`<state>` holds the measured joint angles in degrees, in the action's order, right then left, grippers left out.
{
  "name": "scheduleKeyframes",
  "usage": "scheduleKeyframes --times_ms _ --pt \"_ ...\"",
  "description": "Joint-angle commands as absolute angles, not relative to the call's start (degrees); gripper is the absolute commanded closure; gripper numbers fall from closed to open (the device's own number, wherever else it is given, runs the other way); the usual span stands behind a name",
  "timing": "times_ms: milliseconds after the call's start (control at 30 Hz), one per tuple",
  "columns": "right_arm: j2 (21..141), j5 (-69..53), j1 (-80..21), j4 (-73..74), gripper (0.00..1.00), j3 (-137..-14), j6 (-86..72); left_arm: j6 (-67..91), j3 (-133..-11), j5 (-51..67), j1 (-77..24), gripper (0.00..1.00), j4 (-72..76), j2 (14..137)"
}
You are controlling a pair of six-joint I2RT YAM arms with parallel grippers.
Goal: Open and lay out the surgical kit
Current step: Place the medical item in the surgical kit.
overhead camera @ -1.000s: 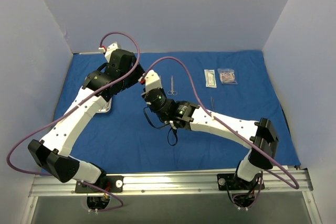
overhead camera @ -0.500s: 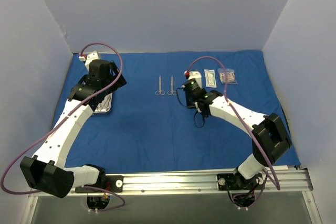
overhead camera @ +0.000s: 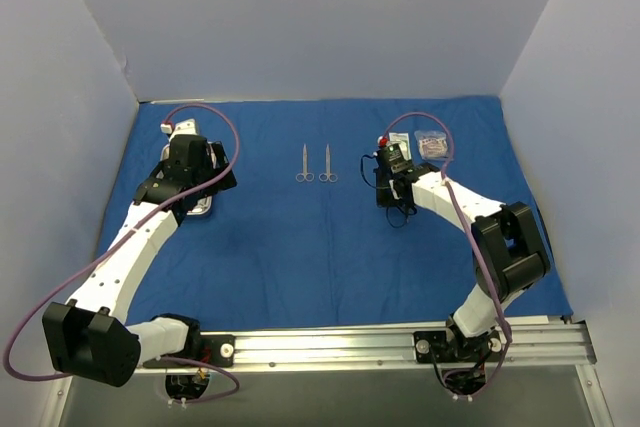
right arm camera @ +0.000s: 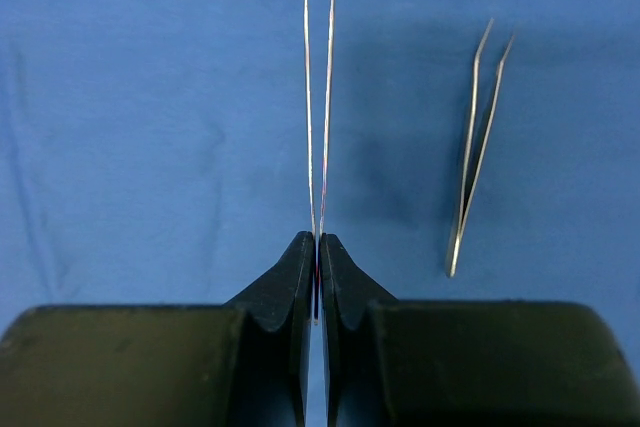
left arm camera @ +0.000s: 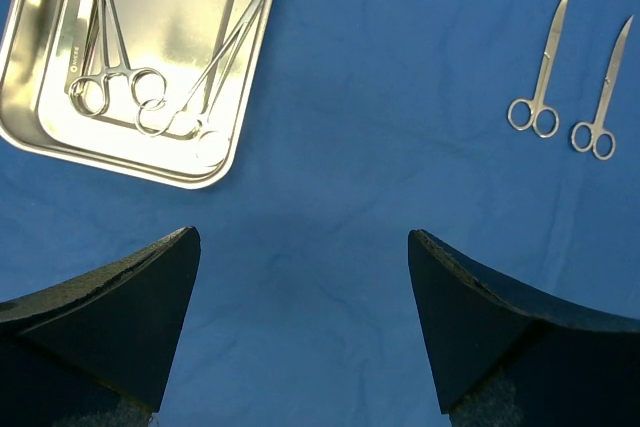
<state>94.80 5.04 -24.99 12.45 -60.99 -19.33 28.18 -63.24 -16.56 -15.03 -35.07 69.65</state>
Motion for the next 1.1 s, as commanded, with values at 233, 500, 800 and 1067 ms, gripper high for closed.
scheduleKeyframes --times_ms 233,500,800,1067 --pt "96.8 2.0 -21.6 16.3 1.00 -59.0 -17.1 26.1 -62.9 -15.7 -14.2 0.06 -31.6 69.1" --pt "97.9 2.1 -20.8 17.2 1.00 -57.4 -17.1 26.5 -63.3 -14.9 -14.3 0.06 -31.3 70.1" --pt "97.9 2.4 -19.4 16.7 1.00 -57.0 -17.1 26.8 -63.5 -14.6 -14.2 0.06 -31.3 70.7" --pt "99.1 2.1 -19.4 16.5 0.97 -57.0 -17.0 26.8 -63.4 -14.3 -14.2 0.06 -31.3 70.8"
